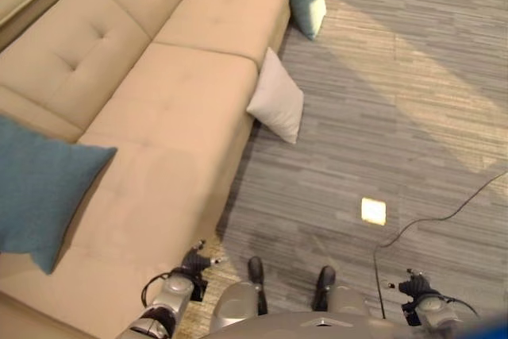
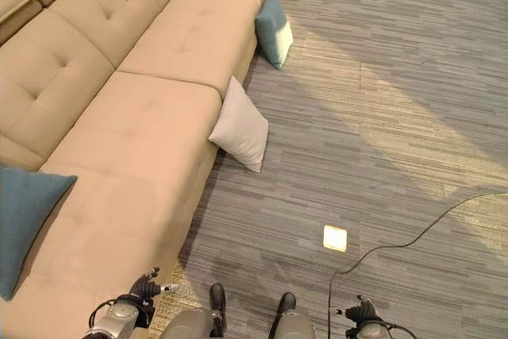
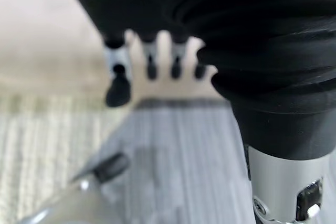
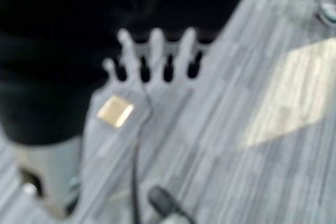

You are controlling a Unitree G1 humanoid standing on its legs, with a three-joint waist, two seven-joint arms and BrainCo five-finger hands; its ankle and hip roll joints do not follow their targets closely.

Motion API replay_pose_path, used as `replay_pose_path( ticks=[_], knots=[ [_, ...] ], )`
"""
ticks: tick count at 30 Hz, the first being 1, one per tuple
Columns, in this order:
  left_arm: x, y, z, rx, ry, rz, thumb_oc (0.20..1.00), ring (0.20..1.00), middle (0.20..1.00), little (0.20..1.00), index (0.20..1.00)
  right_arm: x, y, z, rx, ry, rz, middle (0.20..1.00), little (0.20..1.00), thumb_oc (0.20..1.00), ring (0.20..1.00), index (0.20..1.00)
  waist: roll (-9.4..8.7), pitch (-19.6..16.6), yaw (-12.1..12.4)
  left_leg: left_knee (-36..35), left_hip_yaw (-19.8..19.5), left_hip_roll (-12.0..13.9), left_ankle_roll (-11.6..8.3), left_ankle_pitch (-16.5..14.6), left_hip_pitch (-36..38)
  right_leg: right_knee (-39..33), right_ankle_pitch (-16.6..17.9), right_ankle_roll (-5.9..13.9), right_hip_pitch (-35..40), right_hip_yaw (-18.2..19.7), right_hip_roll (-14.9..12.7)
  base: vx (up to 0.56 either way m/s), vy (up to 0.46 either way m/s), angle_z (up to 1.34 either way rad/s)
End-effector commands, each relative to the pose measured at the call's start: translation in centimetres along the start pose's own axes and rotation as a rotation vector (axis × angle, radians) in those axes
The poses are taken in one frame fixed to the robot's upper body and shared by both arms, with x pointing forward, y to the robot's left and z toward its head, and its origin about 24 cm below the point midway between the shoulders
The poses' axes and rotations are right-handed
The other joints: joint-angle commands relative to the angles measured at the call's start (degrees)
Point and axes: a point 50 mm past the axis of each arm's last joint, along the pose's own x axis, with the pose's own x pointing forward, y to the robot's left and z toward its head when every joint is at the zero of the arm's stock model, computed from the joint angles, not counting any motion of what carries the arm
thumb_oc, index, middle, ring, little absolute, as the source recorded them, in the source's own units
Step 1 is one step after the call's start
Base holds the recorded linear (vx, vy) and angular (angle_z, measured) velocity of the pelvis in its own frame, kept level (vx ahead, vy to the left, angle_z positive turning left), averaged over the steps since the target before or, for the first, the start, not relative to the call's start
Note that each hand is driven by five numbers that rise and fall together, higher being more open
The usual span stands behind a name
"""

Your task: Pick up all the scattered cushions and arrange them neatly on the sofa.

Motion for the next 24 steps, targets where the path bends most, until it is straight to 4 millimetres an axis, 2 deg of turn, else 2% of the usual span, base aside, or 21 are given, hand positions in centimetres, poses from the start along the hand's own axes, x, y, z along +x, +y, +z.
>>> replay_pose_path(
  ticks=[1,2,3,15,21,24],
  knots=[
    [0.4,0.4,1.5,0.027,-0.05,0.011,1.0,1.0,1.0,1.0,1.0,0.2,-1.4,0.0,0.017,0.01,-0.046,1.0,1.0,1.0,1.0,1.0,-1.99,-2.12,-0.25,1.06,-4.07,-2.95,-0.39,-0.29,-3.02,-7.12,4.37,2.84,3.94,-0.66,-0.21,0.01,-0.062,0.01],
    [0.4,0.4,1.5,0.027,-0.051,0.012,1.0,1.0,1.0,1.0,1.0,0.2,-1.4,0.0,0.017,0.01,-0.046,1.0,1.0,1.0,1.0,1.0,-2.0,-2.29,-0.31,1.01,-4.11,-2.97,-0.37,-0.13,-3.25,-7.23,4.51,2.82,3.76,-0.71,-0.21,0.03,-0.059,0.02],
    [-1.2,-1.0,-4.9,-0.147,0.194,-0.055,1.0,1.0,1.0,1.0,1.0,-0.4,1.1,0.2,0.217,-0.061,0.117,1.0,1.0,1.0,1.0,1.0,0.28,-5.69,-3.69,0.1,-4.03,-0.68,-1.87,0.69,2.89,-10.03,3.58,2.58,8.67,3.12,2.2,0.03,-0.051,0.0],
    [-0.5,-1.3,-3.0,-0.123,0.132,-0.068,1.0,1.0,1.0,1.0,1.0,-0.4,1.1,0.0,0.195,-0.063,0.115,1.0,1.0,1.0,1.0,1.0,-0.54,-5.99,-3.7,-0.5,-4.69,-0.85,-1.99,-0.29,4.72,-11.2,2.49,2.5,11.3,1.81,2.65,0.04,0.003,0.04],
    [-0.3,-1.7,-2.0,-0.091,0.099,-0.087,1.0,1.0,1.0,1.0,1.0,-0.4,0.9,-0.4,0.173,-0.044,0.117,1.0,1.0,1.0,1.0,1.0,-0.82,-5.64,-3.5,-0.39,-4.53,-1.58,-1.33,-1.24,4.53,-10.76,2.89,3.14,10.73,2.34,2.02,0.03,0.063,0.0],
    [-0.1,-1.7,-1.3,-0.084,0.078,-0.085,1.0,1.0,1.0,1.0,1.0,-0.3,0.7,-0.4,0.15,-0.033,0.109,1.0,1.0,1.0,1.0,1.0,-1.02,-4.86,-3.21,0.72,-4.5,-2.58,-0.33,-2.59,3.8,-9.32,3.42,3.86,9.33,3.26,0.87,0.01,0.099,-0.06]
  ],
)
